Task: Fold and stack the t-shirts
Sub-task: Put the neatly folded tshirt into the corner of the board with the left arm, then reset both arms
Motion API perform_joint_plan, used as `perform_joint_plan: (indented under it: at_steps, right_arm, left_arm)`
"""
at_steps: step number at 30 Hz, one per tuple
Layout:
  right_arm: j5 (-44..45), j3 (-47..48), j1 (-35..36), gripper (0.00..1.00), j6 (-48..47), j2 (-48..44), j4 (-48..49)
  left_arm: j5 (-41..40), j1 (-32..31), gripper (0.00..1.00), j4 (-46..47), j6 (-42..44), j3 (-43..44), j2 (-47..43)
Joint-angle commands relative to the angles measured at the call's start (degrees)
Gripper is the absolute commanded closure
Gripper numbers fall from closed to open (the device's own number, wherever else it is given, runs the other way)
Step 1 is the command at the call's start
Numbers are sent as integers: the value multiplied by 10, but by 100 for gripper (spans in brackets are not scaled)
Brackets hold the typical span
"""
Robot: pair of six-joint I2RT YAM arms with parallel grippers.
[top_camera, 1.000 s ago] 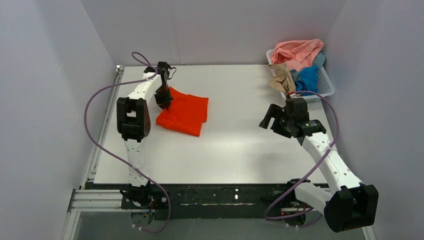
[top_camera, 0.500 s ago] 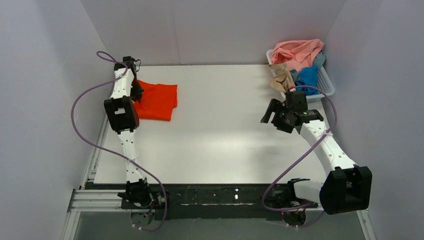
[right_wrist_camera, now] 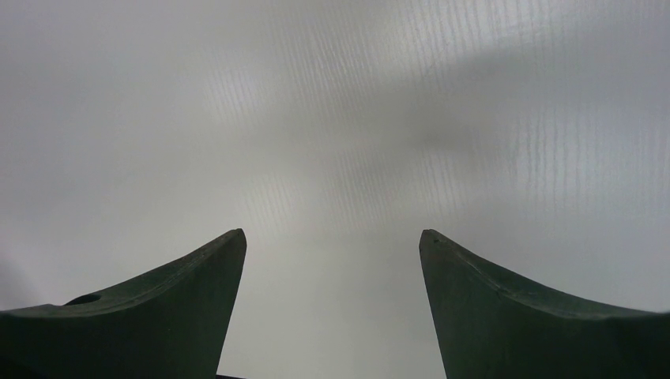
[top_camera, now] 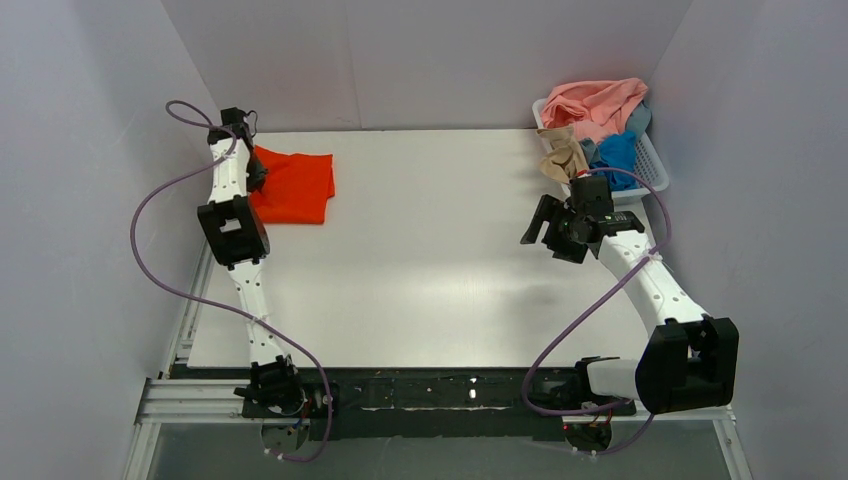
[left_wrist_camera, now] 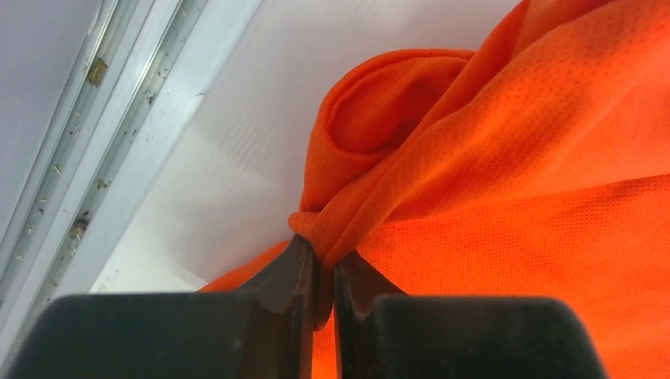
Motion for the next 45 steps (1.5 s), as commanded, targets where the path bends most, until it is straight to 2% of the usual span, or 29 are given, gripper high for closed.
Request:
perform_joint_plan:
  at_steps: [1, 3, 4, 5, 6, 10, 17, 19, 23, 26, 28, 33, 38, 45]
  right_arm:
    - [-6, 23, -2, 11, -4, -2, -9]
    - [-2, 25, -3, 11, -4, -8, -12]
    - [2, 27, -3, 11, -3, -11, -15]
    - [6, 27, -3, 10, -4, -15, -17]
    - [7, 28, -3, 10, -4, -20, -17]
    - [13, 23, -3, 11, -2, -49, -15]
    - [14, -25, -3, 10, 9, -124, -3]
    - [17, -38, -3, 10, 9, -145, -2]
    - [15, -65, -3, 9, 9, -186, 9]
    - [9, -88, -4, 9, 14, -215, 26]
    - [10, -103, -4, 9, 18, -232, 31]
    - [11, -145, -4, 9, 28, -268, 44]
    - [26, -185, -4, 9, 37, -303, 66]
    - [15, -205, -4, 10, 36, -326, 81]
  left_arm:
    - [-16, 5, 87, -21, 3, -4, -16]
    - [-19, 5, 54, -22, 6, -11, -29]
    - [-25, 5, 31, -24, 6, -13, -38]
    - [-29, 5, 14, -25, 8, -13, -48]
    - [-31, 5, 3, -25, 9, -14, -61]
    - [14, 4, 2, -35, -24, -43, -137]
    - [55, -35, 2, -29, -92, -207, -328]
    - [74, -58, 2, -26, -119, -286, -408]
    - [149, -144, 2, 64, -142, -525, -571]
    - [139, -236, 2, 111, -148, -688, -690]
    - [95, -298, 2, 113, -147, -778, -751]
    - [85, -384, 2, 106, -189, -959, -870]
    - [42, -422, 2, 53, -189, -1034, -957]
    - [8, -422, 2, 29, -170, -1028, -1005]
